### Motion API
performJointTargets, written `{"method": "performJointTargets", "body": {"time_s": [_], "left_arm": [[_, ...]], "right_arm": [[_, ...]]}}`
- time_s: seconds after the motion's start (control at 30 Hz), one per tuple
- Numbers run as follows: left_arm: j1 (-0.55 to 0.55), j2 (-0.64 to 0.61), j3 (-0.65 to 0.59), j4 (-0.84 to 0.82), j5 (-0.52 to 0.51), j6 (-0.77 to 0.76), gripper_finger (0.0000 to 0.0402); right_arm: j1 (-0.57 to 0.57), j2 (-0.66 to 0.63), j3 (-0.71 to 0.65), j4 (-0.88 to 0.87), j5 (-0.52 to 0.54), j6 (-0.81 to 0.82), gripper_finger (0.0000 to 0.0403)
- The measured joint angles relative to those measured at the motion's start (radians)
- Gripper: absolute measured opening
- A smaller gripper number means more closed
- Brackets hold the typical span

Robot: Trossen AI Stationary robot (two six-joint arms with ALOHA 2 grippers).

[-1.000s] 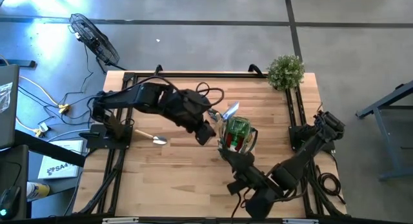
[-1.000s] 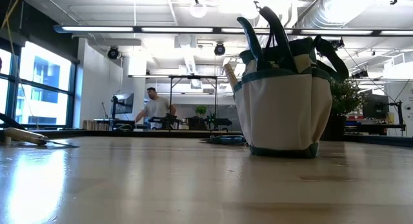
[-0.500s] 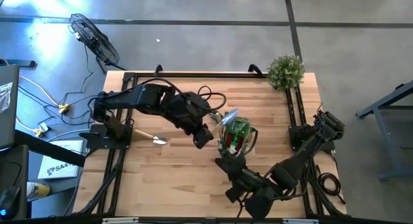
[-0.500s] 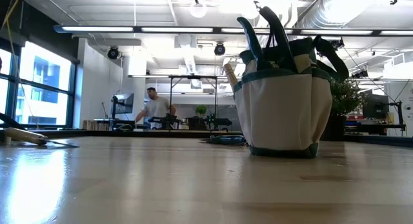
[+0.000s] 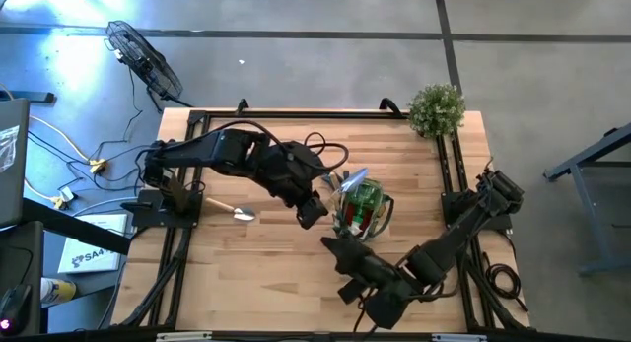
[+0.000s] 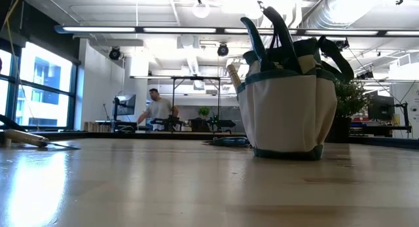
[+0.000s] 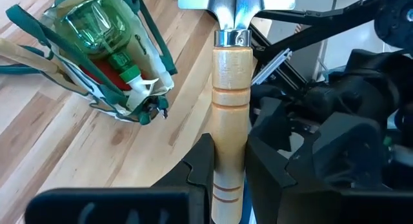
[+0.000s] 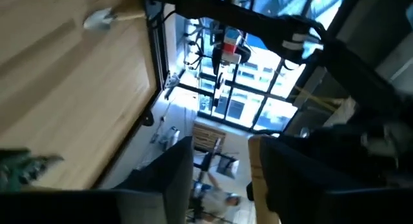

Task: Pick & Place Garden tools in Gardening bag
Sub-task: Put the bottom brown trowel into the gardening bag

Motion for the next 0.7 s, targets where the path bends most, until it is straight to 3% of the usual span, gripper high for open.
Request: {"method": "performJointTargets", "body": {"time_s": [0.17,0.7], "left_arm": [[0.0,0.0,0.0,0.0,0.002,-0.001,0.0053],[0.0,0.0,0.0,-0.004,0.021,0.024,0.0053]], "right_arm": [[-0.023,0.0,0.0,0.005,-0.021,-0.108,0.0178],[-0.056,0.0,0.0,0.136,-0.046,-0.24,0.0116]]}}
